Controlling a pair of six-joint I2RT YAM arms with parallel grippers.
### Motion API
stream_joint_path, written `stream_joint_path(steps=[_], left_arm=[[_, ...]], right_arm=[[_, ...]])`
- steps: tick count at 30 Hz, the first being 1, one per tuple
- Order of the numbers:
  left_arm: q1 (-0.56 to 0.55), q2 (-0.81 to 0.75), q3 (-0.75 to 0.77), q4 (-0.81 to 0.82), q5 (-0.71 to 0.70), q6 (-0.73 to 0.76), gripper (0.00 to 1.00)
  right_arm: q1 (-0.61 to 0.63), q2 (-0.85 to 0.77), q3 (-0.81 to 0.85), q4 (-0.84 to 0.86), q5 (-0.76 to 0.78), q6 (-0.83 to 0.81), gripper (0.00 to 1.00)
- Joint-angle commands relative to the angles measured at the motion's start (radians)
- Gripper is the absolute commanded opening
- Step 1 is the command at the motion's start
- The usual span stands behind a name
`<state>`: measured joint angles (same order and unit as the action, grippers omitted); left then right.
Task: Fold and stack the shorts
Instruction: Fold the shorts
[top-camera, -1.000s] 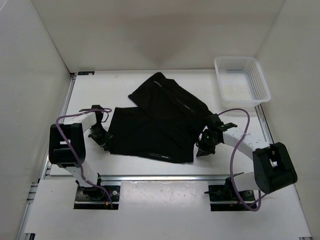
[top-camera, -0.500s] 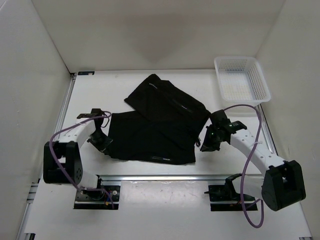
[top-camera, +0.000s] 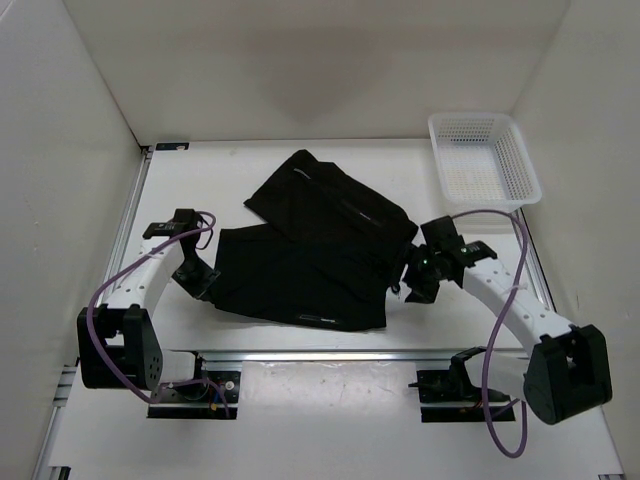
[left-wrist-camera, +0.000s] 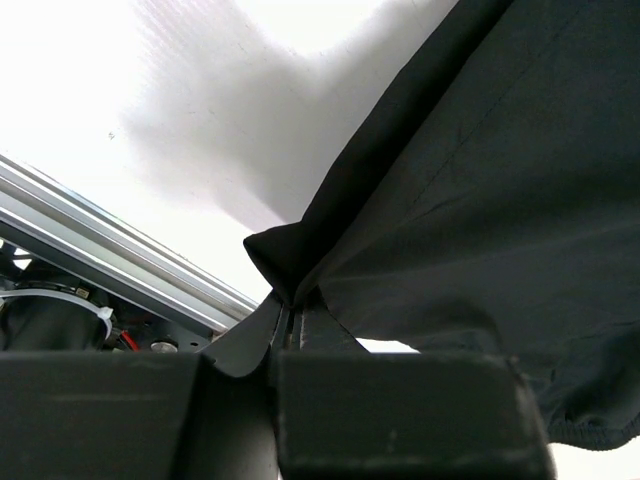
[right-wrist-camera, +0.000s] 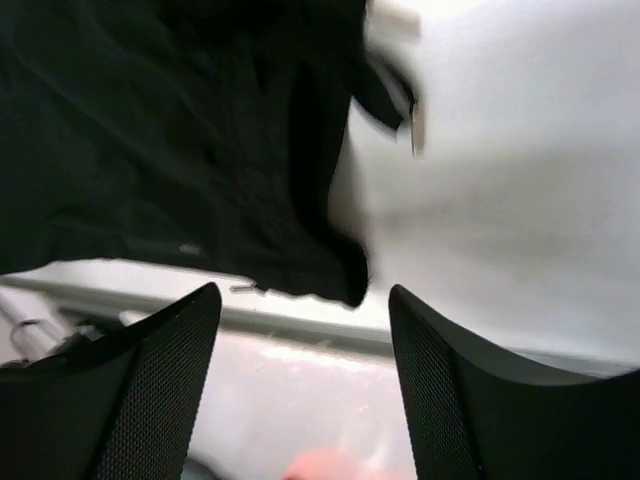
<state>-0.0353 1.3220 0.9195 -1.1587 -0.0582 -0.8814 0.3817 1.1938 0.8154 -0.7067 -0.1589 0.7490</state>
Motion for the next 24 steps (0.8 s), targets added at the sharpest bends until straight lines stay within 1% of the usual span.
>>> stream_joint_path(steps=[1, 2, 3, 4, 6, 8, 9, 10, 12, 13, 15, 16, 17, 18, 22, 23, 24], left_arm=[[-0.003, -0.007, 0.019, -0.004, -0.025, 0.004, 0.10], [-0.003, -0.007, 0.019, -0.004, -0.025, 0.015, 0.10], [-0.003, -0.007, 0.019, -0.004, -0.025, 0.015, 0.10], [-0.003, -0.007, 0.019, -0.004, -0.025, 0.015, 0.10], [-0.003, -0.007, 0.019, 0.005, -0.025, 0.025, 0.10], [-0.003, -0.016, 0.010, 0.005, -0.025, 0.025, 0.10], [-0.003, -0.017, 0.010, 0.017, -0.016, 0.025, 0.10], [-0.003, -0.027, 0.001, 0.027, -0.015, 0.025, 0.10], [-0.003, -0.027, 0.001, 0.027, -0.006, 0.035, 0.10], [-0.003, -0.038, 0.001, 0.027, -0.006, 0.044, 0.10], [-0.014, -0.047, 0.001, 0.027, -0.006, 0.044, 0.10], [-0.014, -0.056, 0.001, 0.027, -0.006, 0.044, 0.10], [-0.014, -0.056, 0.001, 0.027, -0.006, 0.044, 0.10], [-0.014, -0.056, 0.001, 0.036, -0.006, 0.044, 0.10], [-0.014, -0.066, 0.001, 0.036, -0.006, 0.044, 0.10], [-0.014, -0.066, 0.001, 0.036, -0.006, 0.044, 0.10], [-0.014, -0.075, 0.001, 0.036, -0.006, 0.044, 0.10]], right_arm=[[-0.003, -0.111, -0.116, 0.061, -0.184, 0.171, 0.74], [-0.003, -0.141, -0.190, 0.081, -0.206, 0.203, 0.74], [-0.003, -0.196, -0.221, 0.094, -0.217, 0.231, 0.74], [-0.003, -0.220, -0.243, 0.114, -0.217, 0.251, 0.76], [-0.003, -0.246, -0.283, 0.115, -0.229, 0.283, 0.76], [-0.003, -0.255, -0.321, 0.165, -0.252, 0.318, 0.76], [0.008, -0.266, -0.349, 0.189, -0.263, 0.363, 0.76], [0.019, -0.278, -0.413, 0.213, -0.277, 0.390, 0.76], [0.019, -0.328, -0.478, 0.315, -0.289, 0.449, 0.76], [0.029, -0.344, -0.527, 0.376, -0.289, 0.498, 0.74], [0.029, -0.356, -0.551, 0.409, -0.229, 0.510, 0.74], [0.029, -0.356, -0.561, 0.430, -0.216, 0.510, 0.73], [0.029, -0.330, -0.573, 0.508, -0.215, 0.521, 0.71], [0.039, -0.309, -0.573, 0.532, -0.215, 0.521, 0.71], [0.074, -0.198, -0.544, 0.581, -0.151, 0.512, 0.63], [0.092, -0.171, -0.532, 0.595, -0.139, 0.512, 0.60], [0.101, -0.157, -0.532, 0.625, -0.128, 0.526, 0.52]])
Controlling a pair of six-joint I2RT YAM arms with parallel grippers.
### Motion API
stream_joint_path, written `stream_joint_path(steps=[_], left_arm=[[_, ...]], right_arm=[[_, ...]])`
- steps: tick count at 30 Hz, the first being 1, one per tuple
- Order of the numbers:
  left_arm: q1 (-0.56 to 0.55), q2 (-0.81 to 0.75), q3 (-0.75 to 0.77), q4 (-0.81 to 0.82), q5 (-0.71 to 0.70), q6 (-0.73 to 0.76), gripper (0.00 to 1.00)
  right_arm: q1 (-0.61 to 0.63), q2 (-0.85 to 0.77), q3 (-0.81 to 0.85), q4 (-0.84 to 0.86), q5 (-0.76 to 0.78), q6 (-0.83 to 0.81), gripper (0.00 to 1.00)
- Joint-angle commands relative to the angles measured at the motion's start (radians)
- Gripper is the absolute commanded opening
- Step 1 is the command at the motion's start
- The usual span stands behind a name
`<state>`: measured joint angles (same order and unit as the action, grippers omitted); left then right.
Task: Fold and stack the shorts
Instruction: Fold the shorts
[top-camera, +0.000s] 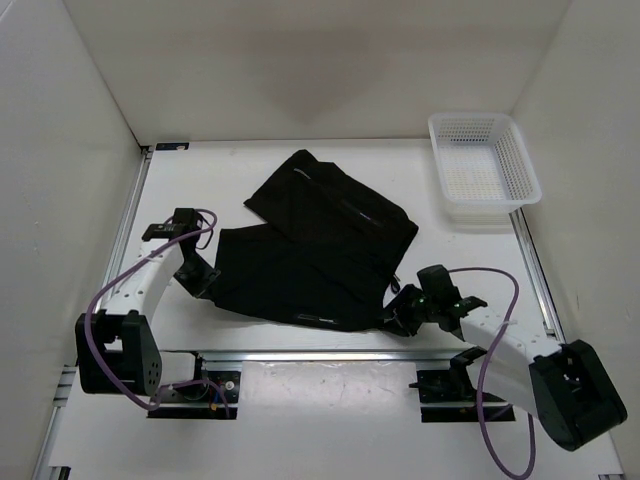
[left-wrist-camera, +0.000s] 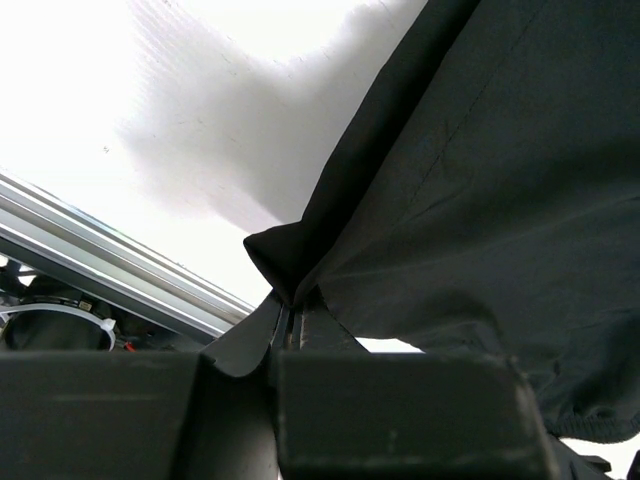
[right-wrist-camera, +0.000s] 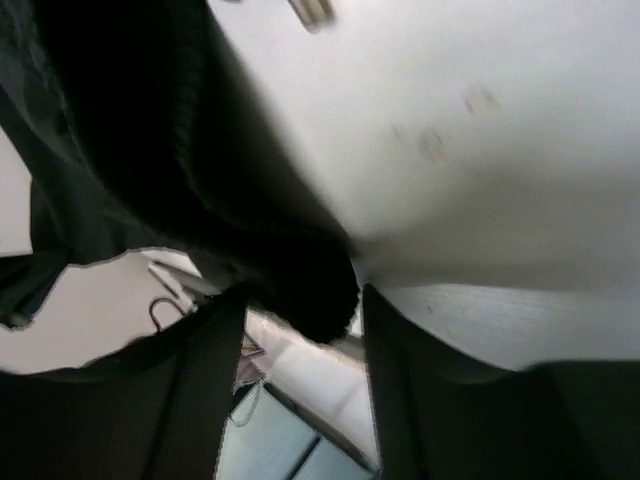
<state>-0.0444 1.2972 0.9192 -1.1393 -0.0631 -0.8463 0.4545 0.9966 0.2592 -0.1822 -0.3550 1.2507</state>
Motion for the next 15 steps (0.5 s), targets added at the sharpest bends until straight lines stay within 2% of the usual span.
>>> stream_joint_path(steps=[1, 2, 3, 4, 7, 15], left_arm=[[-0.005, -0.050, 0.001, 0.016, -0.001, 0.009, 0.10], [-0.005, -0.050, 0.010, 0.016, -0.001, 0.009, 0.10], [-0.005, -0.059, 0.010, 0.007, -0.001, 0.018, 0.10], [-0.005, -0.059, 0.010, 0.007, -0.001, 0.018, 0.10], [-0.005, -0.105, 0.020, -0.014, -0.001, 0.018, 0.10], [-0.028, -0.306, 0.009, -0.076, 0.046, 0.018, 0.10]], right_arm=[[0.029, 0.051, 0.025, 0.101, 0.083, 0.035, 0.42], [0.042, 0.060, 0.053, 0.090, 0.097, 0.044, 0.28], [0.042, 0.060, 0.069, 0.023, 0.115, 0.044, 0.06], [0.042, 0.051, 0.086, -0.021, 0.135, 0.044, 0.00], [0.042, -0.056, 0.124, -0.201, 0.223, -0.003, 0.00], [0.032, -0.360, 0.181, -0.650, 0.248, -0.111, 0.00]])
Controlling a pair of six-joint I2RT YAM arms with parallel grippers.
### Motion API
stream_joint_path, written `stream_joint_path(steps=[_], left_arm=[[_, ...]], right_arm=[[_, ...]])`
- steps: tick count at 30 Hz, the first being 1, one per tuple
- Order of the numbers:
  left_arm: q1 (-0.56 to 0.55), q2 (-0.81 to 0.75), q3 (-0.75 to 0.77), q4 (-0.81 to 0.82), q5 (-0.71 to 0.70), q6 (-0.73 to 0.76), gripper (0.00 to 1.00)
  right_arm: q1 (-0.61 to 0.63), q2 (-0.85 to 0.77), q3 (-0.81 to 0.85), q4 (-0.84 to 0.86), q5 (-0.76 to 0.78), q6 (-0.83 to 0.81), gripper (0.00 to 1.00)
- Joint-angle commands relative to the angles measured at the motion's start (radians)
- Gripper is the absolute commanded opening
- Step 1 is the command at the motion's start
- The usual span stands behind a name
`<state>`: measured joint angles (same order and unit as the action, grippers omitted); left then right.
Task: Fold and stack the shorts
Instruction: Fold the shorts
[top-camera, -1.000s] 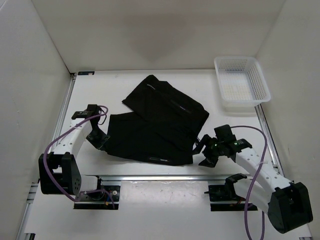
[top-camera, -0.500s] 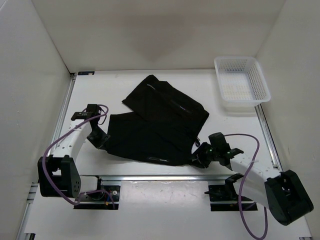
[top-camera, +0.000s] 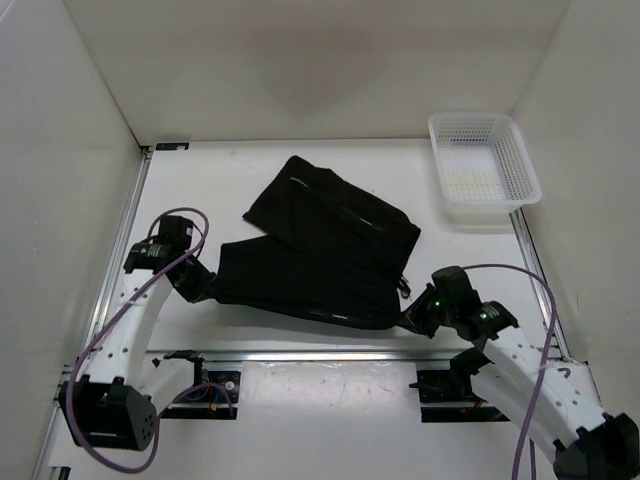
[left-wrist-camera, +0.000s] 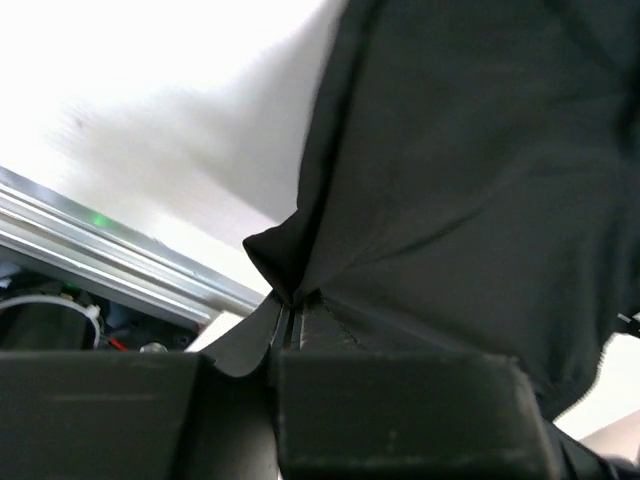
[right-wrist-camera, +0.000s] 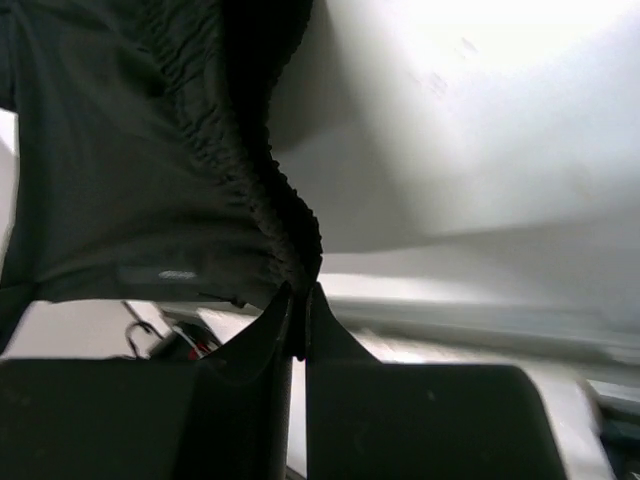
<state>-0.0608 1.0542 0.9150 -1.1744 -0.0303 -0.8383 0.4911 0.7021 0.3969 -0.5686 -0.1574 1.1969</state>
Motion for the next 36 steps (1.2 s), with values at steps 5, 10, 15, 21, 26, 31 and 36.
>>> stream_joint_path(steps=[5, 10, 15, 21, 26, 31, 36], left_arm=[[-0.011, -0.053, 0.181, -0.051, 0.023, 0.022, 0.10], [-0.020, 0.174, 0.501, -0.031, -0.013, 0.082, 0.10], [-0.056, 0.400, 0.780, -0.031, -0.065, 0.133, 0.10], [-0.109, 0.690, 1.127, -0.013, -0.094, 0.230, 0.10], [-0.172, 0.973, 1.396, -0.054, -0.146, 0.301, 0.10], [-0.197, 1.155, 1.613, -0.039, -0.105, 0.321, 0.10], [-0.197, 1.279, 1.642, 0.077, -0.013, 0.321, 0.10]], right_arm=[[-0.005, -0.191, 0.141, -0.492, 0.087, -0.057, 0.00], [-0.005, -0.150, 0.342, -0.585, 0.168, -0.077, 0.00], [-0.005, 0.003, 0.494, -0.571, 0.283, -0.097, 0.00], [-0.014, 0.195, 0.612, -0.492, 0.389, -0.155, 0.00], [-0.080, 0.298, 0.634, -0.438, 0.389, -0.201, 0.00], [-0.209, 0.344, 0.602, -0.340, 0.316, -0.279, 0.00], [-0.324, 0.486, 0.591, -0.183, 0.239, -0.368, 0.00]])
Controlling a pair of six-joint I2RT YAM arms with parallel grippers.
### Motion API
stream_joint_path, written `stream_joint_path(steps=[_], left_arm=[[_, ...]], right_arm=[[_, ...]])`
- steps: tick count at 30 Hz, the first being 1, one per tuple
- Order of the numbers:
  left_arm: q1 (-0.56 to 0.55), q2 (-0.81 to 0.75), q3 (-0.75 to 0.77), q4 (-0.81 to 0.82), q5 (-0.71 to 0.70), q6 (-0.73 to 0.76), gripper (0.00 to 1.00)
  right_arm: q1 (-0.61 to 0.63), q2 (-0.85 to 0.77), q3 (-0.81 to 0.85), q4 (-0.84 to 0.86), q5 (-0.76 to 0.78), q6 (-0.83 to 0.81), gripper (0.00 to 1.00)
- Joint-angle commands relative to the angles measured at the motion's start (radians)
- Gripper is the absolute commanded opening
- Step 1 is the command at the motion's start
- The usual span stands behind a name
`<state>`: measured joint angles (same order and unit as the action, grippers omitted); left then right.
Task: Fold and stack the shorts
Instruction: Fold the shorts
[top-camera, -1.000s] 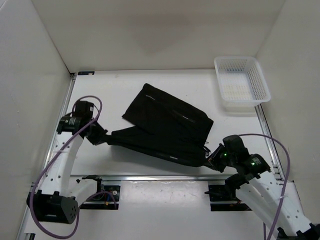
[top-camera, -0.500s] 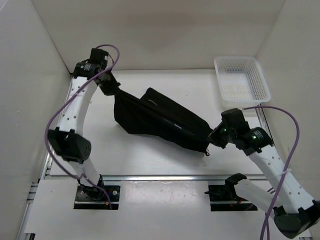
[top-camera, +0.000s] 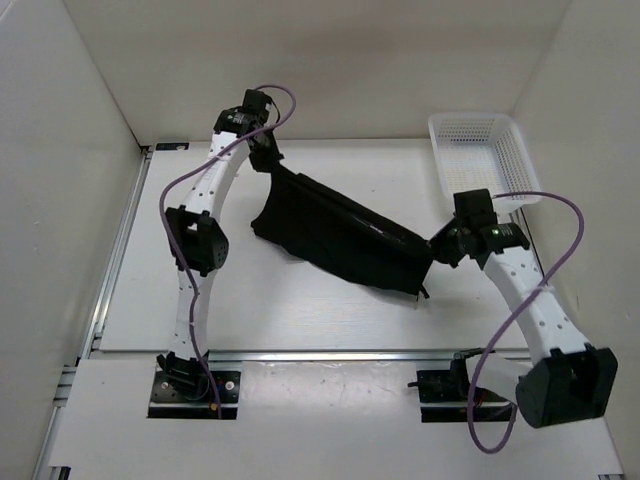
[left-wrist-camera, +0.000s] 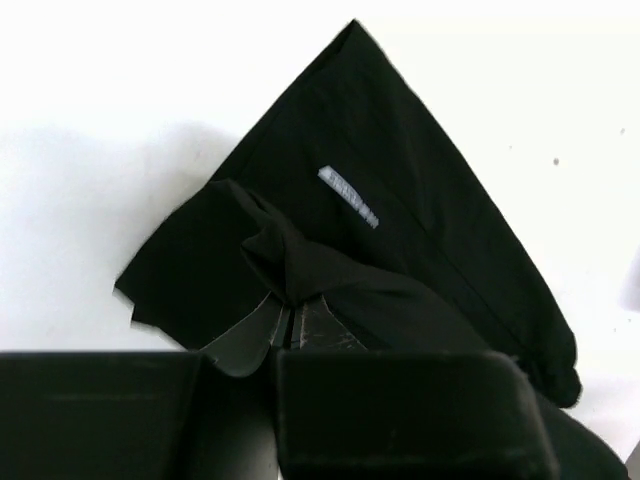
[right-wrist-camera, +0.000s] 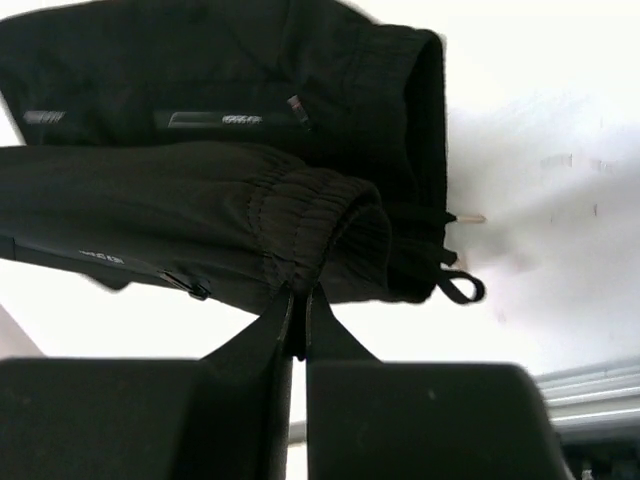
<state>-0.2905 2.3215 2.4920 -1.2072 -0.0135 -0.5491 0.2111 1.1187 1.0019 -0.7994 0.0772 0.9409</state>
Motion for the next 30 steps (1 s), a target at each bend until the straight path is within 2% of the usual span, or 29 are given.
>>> stream_joint_path(steps=[1, 2, 3, 4, 5, 7, 9, 11, 12, 13, 14, 16, 17, 18, 20, 22, 24, 25, 27, 28, 29, 30], left_arm=[[0.033, 0.036, 0.096, 0.147, -0.016, 0.022, 0.10], [0.033, 0.064, 0.120, 0.161, 0.007, 0.021, 0.40], [0.033, 0.116, 0.145, 0.173, 0.051, 0.021, 0.65], [0.033, 0.139, 0.197, 0.173, 0.070, 0.009, 0.81], [0.033, 0.151, 0.212, 0.173, 0.082, 0.009, 1.00], [0.033, 0.121, 0.196, 0.190, 0.083, 0.009, 1.00], [0.033, 0.069, 0.093, 0.215, 0.052, 0.009, 1.00], [0.033, -0.003, 0.004, 0.215, 0.026, 0.032, 1.00], [0.033, -0.029, -0.034, 0.215, 0.005, 0.032, 1.00], [0.033, -0.075, -0.073, 0.215, 0.004, 0.044, 1.00], [0.033, -0.097, -0.150, 0.201, -0.009, 0.054, 1.00], [0.033, -0.147, -0.224, 0.181, -0.045, 0.064, 1.00], [0.033, -0.163, -0.308, 0.163, -0.057, 0.064, 0.98], [0.033, -0.177, -0.352, 0.163, -0.057, 0.064, 0.92], [0.033, -0.212, -0.441, 0.163, -0.066, 0.064, 0.85], [0.033, -0.212, -0.540, 0.189, -0.066, 0.064, 0.87], [0.033, -0.197, -0.583, 0.189, -0.042, 0.064, 0.97], [0.042, -0.188, -0.594, 0.198, -0.042, 0.055, 1.00], [0.054, -0.166, -0.616, 0.198, -0.031, 0.055, 1.00], [0.054, -0.166, -0.648, 0.198, -0.031, 0.055, 1.00], [0.066, -0.166, -0.666, 0.207, -0.016, 0.055, 1.00], [0.067, -0.166, -0.683, 0.216, -0.006, 0.055, 1.00]], right_arm=[[-0.068, 0.142, 0.006, 0.105, -0.007, -0.143, 0.25], [-0.078, 0.182, 0.024, 0.136, -0.016, -0.164, 0.49], [-0.078, 0.225, 0.050, 0.150, -0.016, -0.180, 0.69], [-0.093, 0.296, 0.082, 0.151, -0.016, -0.189, 0.84], [-0.102, 0.320, 0.139, 0.140, -0.016, -0.189, 0.88], [-0.102, 0.319, 0.156, 0.140, -0.002, -0.189, 0.90], [-0.102, 0.285, 0.141, 0.140, 0.025, -0.177, 0.90], [-0.102, 0.222, 0.113, 0.140, 0.036, -0.177, 0.83], [-0.102, 0.204, 0.100, 0.126, 0.036, -0.168, 0.77], [-0.102, 0.166, 0.066, 0.126, 0.036, -0.168, 0.68], [-0.102, 0.144, 0.044, 0.117, 0.020, -0.168, 0.53], [-0.081, 0.098, 0.011, 0.117, 0.004, -0.209, 0.36], [-0.067, 0.098, 0.001, 0.117, 0.004, -0.226, 0.17], [-0.037, 0.098, 0.001, 0.140, -0.010, -0.250, 0.13], [-0.006, 0.147, 0.015, 0.163, -0.052, -0.302, 0.07], [0.046, 0.263, 0.078, 0.163, -0.128, -0.373, 0.03], [0.094, 0.361, 0.118, 0.147, -0.088, -0.373, 0.03], [0.094, 0.380, 0.127, 0.137, -0.074, -0.354, 0.09], [0.094, 0.392, 0.118, 0.137, -0.044, -0.318, 0.30], [0.085, 0.383, 0.109, 0.128, -0.028, -0.303, 0.59], [0.085, 0.369, 0.081, 0.127, -0.018, -0.271, 0.75], [0.062, 0.337, 0.064, 0.118, -0.017, -0.255, 0.82]])
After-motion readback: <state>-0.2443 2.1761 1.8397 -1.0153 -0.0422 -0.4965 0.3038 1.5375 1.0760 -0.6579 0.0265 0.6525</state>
